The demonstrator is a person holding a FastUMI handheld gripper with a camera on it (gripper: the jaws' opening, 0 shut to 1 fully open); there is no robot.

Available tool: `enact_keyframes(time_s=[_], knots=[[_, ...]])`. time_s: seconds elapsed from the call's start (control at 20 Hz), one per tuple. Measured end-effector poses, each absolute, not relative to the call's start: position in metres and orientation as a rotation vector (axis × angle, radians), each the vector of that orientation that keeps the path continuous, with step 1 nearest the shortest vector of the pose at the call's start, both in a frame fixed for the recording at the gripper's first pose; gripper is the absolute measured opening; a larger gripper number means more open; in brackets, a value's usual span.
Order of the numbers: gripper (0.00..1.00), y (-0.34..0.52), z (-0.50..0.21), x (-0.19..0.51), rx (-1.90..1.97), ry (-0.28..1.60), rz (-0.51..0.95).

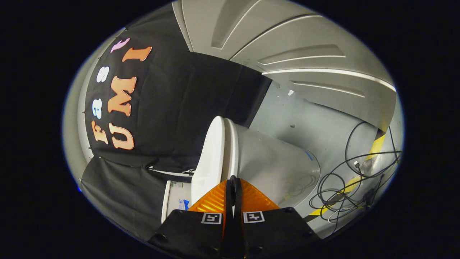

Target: Open the toilet lid.

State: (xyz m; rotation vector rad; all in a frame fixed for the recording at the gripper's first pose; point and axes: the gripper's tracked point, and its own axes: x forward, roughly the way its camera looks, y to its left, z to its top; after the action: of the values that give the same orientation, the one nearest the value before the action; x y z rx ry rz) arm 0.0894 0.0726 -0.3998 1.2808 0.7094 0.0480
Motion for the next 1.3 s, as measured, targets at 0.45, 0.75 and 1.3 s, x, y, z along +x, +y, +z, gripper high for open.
enact_keyframes(time_s=[0.45,0.75,1.3], knots=[[0.08,0.0747,-0.4026,0.0893,1.231,0.71,0.038],[0.08,0.0757,-0.4038,0.09,1.265,0.714,0.033],[0.08,0.0782,-0.3988,0.0898,1.24,0.732,0.034]])
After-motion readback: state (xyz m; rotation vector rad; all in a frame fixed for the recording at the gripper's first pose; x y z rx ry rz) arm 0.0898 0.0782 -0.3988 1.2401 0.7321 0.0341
